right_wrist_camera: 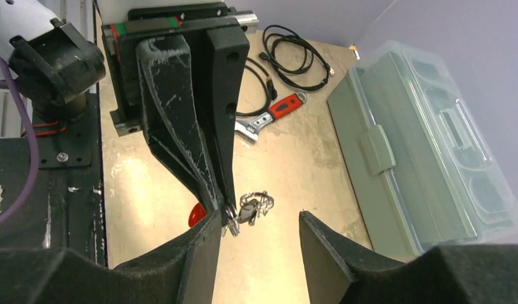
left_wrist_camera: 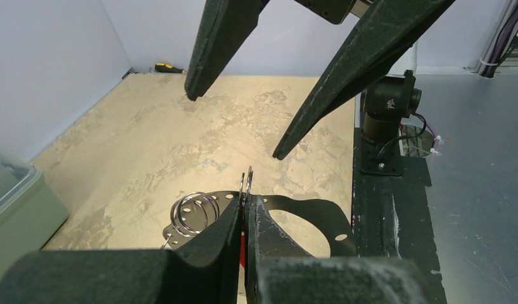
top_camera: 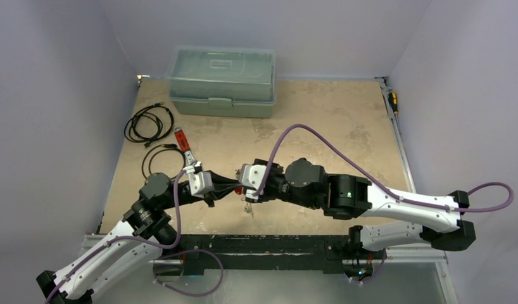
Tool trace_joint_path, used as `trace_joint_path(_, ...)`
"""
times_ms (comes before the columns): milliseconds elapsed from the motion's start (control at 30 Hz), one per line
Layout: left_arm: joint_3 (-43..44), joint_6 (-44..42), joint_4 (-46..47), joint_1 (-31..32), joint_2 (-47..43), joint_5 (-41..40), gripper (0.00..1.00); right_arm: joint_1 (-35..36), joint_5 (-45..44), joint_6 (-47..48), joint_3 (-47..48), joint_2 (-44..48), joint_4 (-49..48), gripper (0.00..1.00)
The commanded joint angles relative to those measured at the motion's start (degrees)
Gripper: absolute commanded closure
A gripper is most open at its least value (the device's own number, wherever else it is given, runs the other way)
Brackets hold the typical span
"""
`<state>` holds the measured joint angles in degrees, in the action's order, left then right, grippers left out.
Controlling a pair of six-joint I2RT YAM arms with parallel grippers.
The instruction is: Put the keys on the keyring
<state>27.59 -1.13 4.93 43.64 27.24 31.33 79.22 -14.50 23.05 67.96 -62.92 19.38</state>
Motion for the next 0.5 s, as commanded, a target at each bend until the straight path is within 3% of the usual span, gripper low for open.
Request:
trace_joint_path(0,2.9,-0.1,2.6,0.2,0.0,-0.6,1.00,0.1,-1.1,0.9,6.7,-4.4,7.2,0.48)
trace_joint_path(233,2.8,0.2,2.8,0.2,0.0,-0.5,1.00,0.1,-0.6,1.1,11.5,-9.0,11.3,0.53)
trace_joint_path(467,2.7,0.3,3.0,0.2,-0.1,-0.4,1.00,0.1,1.7,1.7,12.7,-9.1,12.9,0.65)
